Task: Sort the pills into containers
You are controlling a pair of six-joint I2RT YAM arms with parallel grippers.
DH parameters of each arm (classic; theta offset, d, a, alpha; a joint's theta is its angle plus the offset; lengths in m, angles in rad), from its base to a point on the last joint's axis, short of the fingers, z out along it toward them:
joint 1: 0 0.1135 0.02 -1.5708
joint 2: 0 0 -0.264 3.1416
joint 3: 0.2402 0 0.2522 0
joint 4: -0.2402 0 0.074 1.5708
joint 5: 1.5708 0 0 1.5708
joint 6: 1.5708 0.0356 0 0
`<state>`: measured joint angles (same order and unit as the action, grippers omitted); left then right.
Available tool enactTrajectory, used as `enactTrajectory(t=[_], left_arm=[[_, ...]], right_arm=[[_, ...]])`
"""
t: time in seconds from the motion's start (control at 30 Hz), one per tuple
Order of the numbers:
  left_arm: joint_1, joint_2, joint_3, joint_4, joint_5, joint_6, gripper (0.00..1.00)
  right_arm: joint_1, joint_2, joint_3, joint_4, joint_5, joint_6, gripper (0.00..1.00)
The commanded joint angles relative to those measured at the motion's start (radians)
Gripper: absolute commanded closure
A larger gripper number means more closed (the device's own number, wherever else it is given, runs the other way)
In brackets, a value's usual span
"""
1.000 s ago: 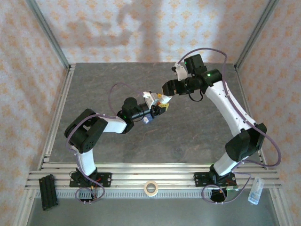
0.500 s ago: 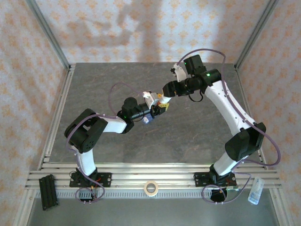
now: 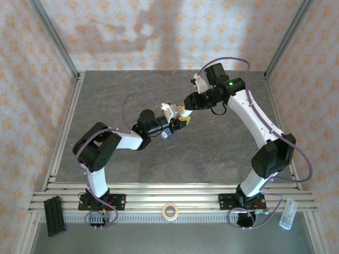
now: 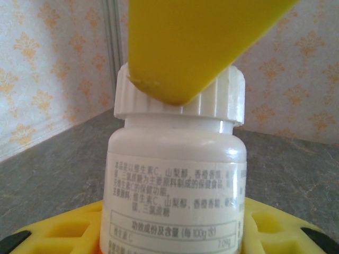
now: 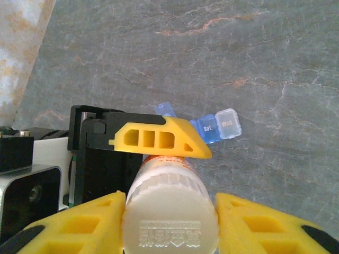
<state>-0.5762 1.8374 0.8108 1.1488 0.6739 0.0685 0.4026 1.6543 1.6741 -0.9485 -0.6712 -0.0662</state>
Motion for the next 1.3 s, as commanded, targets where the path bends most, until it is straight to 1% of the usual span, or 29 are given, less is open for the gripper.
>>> enactTrajectory(t=[0.0, 0.1, 0.17, 0.27, 0.37, 0.47, 0.53, 0.67, 0.8, 0.93, 1.07, 1.13, 1.23, 1.27], left_arm=[[-0.002, -0.012, 0.032, 0.069, 0.020, -0.008, 1.00], [-0.002, -0.008, 0.033, 0.074, 0.014, -0.010, 1.00], [-0.002, -0.007, 0.034, 0.072, 0.013, -0.013, 1.00], [-0.002, -0.003, 0.035, 0.074, 0.012, -0.015, 1.00], [-0.002, -0.003, 0.031, 0.073, 0.005, -0.012, 1.00], [-0.002, -0.001, 0.027, 0.073, 0.002, -0.010, 1.00], [-0.002, 0.000, 0.027, 0.075, 0.002, -0.013, 1.00], [-0.002, 0.002, 0.027, 0.074, 0.003, -0.010, 1.00], [-0.002, -0.004, 0.021, 0.072, 0.006, -0.010, 1.00], [-0.002, -0.013, 0.014, 0.068, 0.010, -0.007, 1.00], [-0.001, -0.024, 0.008, 0.066, 0.018, -0.007, 1.00], [-0.001, -0.030, 0.003, 0.063, 0.020, -0.006, 1.00], [-0.001, -0.037, 0.000, 0.058, 0.027, -0.007, 1.00], [-0.001, -0.039, 0.001, 0.057, 0.028, -0.007, 1.00]], right_arm=[[0.002, -0.002, -0.046, 0.029, 0.018, 0.098, 0.60], [0.025, -0.016, -0.096, 0.110, 0.060, 0.275, 0.63], [0.051, -0.021, -0.111, 0.133, 0.126, 0.398, 0.63], [0.091, -0.026, -0.154, 0.194, 0.186, 0.553, 0.61], [0.121, -0.033, -0.183, 0.239, 0.220, 0.623, 0.59], [0.127, -0.039, -0.181, 0.242, 0.246, 0.638, 0.55], [0.127, -0.040, -0.155, 0.220, 0.267, 0.623, 0.49], [0.115, -0.045, -0.079, 0.162, 0.292, 0.573, 0.33], [0.088, -0.076, -0.053, 0.169, 0.263, 0.522, 0.24], [0.060, -0.116, -0.051, 0.183, 0.237, 0.432, 0.22], [0.035, -0.141, -0.044, 0.160, 0.239, 0.250, 0.24], [0.020, -0.144, -0.040, 0.133, 0.201, 0.140, 0.25], [0.014, -0.138, -0.033, 0.067, 0.100, -0.013, 0.25], [0.013, -0.134, -0.028, 0.048, 0.082, -0.038, 0.25]])
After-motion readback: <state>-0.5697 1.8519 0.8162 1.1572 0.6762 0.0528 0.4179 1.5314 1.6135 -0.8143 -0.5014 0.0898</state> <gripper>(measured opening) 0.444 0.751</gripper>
